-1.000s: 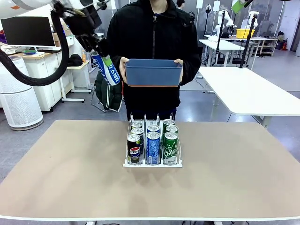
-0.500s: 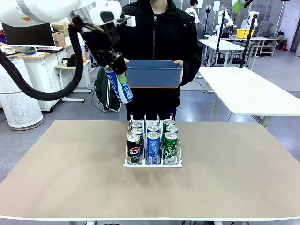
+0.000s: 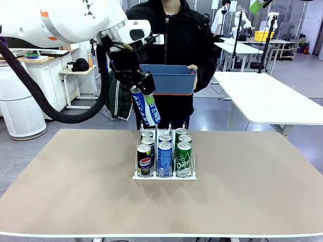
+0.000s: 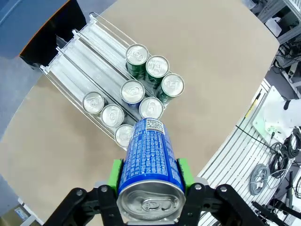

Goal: Fill the beverage cans into the dispenser.
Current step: Place the picked Ionic drink in the line of the Automatic Can Dispenser with the same cans.

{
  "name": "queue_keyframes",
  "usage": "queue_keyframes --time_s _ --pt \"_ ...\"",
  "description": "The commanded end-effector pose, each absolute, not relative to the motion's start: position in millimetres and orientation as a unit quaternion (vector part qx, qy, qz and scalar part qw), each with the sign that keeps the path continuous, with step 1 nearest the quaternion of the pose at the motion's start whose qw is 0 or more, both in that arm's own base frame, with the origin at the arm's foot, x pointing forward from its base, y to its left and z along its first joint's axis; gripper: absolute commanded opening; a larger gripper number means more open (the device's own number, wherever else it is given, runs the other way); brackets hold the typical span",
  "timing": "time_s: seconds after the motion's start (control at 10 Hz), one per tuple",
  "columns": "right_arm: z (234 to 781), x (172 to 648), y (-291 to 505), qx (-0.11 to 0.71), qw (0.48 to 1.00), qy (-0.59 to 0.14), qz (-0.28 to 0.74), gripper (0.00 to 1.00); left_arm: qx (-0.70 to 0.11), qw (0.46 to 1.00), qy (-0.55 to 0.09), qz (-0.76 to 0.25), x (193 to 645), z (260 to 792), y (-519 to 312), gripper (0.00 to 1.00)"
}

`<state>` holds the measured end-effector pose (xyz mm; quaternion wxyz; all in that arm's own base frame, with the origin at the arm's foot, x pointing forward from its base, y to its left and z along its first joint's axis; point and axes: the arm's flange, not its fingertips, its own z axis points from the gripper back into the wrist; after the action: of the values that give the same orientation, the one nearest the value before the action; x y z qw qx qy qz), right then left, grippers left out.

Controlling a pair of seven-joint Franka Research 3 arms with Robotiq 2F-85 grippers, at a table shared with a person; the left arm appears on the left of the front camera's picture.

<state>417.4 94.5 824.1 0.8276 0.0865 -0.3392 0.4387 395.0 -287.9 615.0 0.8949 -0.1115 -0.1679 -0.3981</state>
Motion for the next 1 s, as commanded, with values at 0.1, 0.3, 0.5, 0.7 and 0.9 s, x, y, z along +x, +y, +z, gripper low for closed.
queue_keyframes --time_s 0.1,0.3,0.5,0.7,0.9 --pt "823 416 94 0.088 0.829 -0.339 0.436 1.00 -0.094 0.895 -0.172 -0.401 392 619 -285 0.57" --pt "823 416 94 0.088 0.829 -0.339 0.436 1.00 -0.094 0.895 -0.172 -0.401 392 619 -285 0.57" --pt "823 416 94 0.088 0.829 -0.339 0.436 1.00 -0.095 0.900 -0.163 -0.393 401 617 -292 0.57" --pt "823 416 94 0.088 0.829 -0.339 0.436 1.00 -0.062 0.912 -0.171 -0.367 390 615 -310 0.57" --pt "823 416 94 0.088 0.829 -0.339 0.436 1.00 -0.031 0.915 -0.176 -0.362 370 608 -324 0.57"
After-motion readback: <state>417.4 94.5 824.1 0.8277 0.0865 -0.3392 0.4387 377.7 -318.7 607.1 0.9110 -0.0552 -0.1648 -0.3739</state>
